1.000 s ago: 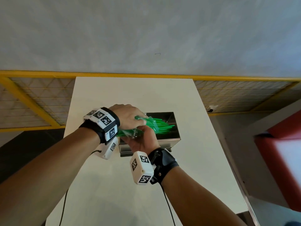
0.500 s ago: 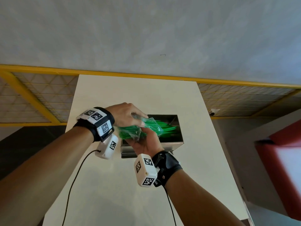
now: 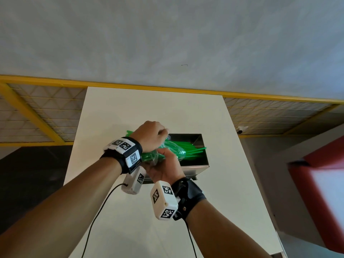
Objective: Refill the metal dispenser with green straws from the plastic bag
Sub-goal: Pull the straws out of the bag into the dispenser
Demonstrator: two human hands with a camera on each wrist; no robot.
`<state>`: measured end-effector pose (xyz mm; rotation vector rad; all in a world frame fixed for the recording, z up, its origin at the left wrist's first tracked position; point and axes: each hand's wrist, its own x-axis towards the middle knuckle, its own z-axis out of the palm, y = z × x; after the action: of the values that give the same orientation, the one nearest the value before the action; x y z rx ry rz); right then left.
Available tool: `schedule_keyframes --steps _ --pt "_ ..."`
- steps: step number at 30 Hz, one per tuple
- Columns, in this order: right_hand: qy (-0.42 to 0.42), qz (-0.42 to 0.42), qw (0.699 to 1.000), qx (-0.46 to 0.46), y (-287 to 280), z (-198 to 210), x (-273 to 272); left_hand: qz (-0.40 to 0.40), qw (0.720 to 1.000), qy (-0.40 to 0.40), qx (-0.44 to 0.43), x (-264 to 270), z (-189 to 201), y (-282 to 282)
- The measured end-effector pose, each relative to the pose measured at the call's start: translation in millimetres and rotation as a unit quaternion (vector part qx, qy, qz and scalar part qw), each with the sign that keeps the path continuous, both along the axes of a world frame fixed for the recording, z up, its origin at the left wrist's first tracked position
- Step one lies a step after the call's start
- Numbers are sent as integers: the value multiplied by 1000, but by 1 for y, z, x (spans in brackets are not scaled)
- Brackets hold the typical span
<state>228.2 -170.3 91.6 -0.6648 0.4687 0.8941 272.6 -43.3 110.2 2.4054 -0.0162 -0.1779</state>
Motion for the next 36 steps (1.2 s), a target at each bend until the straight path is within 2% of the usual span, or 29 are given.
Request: schedule_keyframes --steps 4,6,9,11,13,15,17,22,28,33,36 --pt "16 -6 1000 -11 -1 0 5 -66 997 24 35 -2 10 16" --pt "18 -12 1000 -15 0 -1 7 -91 991 33 96 -4 15 25" --pt "22 -10 1000 -19 0 -2 8 -67 980 -6 188 -8 18 36" --pt "26 -11 999 -18 -1 -3 8 3 988 -31 152 -14 15 42" --pt "26 -17 999 -13 -1 -3 9 64 997 -18 39 -23 9 44" --pt "22 -18 999 -15 0 -3 8 74 996 21 -44 -33 3 38" --pt "14 -6 1000 -27 2 -3 7 65 995 34 -73 -41 -1 29" --pt "12 13 1000 -16 6 0 2 57 993 44 -93 -44 0 28" --pt "25 -3 1000 14 17 4 -3 57 991 73 -99 -37 8 29" --pt "17 -16 1000 19 18 5 -6 52 988 135 -53 -26 9 10" --pt "-4 -8 1000 -1 14 4 -6 42 988 137 -50 -22 1 5"
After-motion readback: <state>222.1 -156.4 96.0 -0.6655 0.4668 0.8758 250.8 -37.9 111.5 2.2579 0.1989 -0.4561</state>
